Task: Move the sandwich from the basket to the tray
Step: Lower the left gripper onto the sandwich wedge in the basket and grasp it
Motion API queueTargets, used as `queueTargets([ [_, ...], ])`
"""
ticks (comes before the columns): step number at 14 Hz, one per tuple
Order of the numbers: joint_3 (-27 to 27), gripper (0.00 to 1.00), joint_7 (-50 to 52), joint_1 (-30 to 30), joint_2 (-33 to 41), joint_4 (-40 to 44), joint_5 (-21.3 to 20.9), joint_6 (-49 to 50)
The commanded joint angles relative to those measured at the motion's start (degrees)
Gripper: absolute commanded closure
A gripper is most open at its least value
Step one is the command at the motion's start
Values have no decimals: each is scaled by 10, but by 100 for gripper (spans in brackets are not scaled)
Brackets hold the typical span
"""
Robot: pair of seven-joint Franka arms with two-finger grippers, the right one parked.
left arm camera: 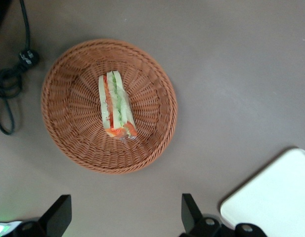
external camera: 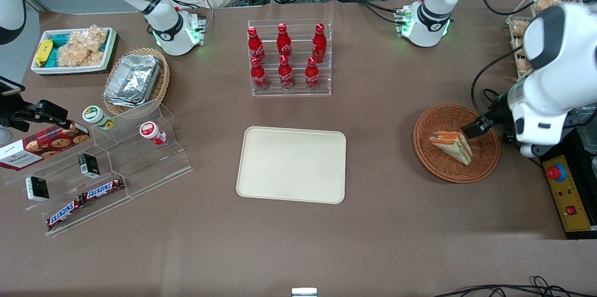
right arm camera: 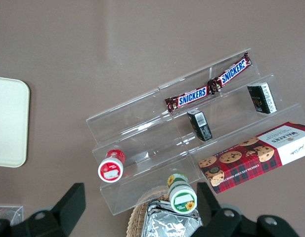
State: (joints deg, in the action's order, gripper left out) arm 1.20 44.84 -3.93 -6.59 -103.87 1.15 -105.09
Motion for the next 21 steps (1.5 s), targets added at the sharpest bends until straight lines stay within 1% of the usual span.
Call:
queueTargets([
  [1, -4, 0, 54, 26, 4, -99, -2, -104],
  [2, -4, 0, 59, 33, -5, -113, -1, -132],
  [6, -4, 0, 93, 45, -60, -129, -1, -193],
  [11, -4, 0, 126, 45, -85, -200, 3, -312],
  [15, -4, 1, 126, 45, -102, -210, 3, -327],
  [16, -4, 10, 129, 45, -106, -209, 4, -327],
  [17, -4, 28, 139, 45, -109, -208, 5, -327],
  [18, -4, 56, 144, 45, -110, -208, 5, -327],
  [19, -4, 82, 143, 47, -111, -208, 4, -327],
  [20, -4, 100, 142, 49, -110, -208, 0, -326],
  [21, -4, 100, 142, 49, -101, -207, 0, -319],
])
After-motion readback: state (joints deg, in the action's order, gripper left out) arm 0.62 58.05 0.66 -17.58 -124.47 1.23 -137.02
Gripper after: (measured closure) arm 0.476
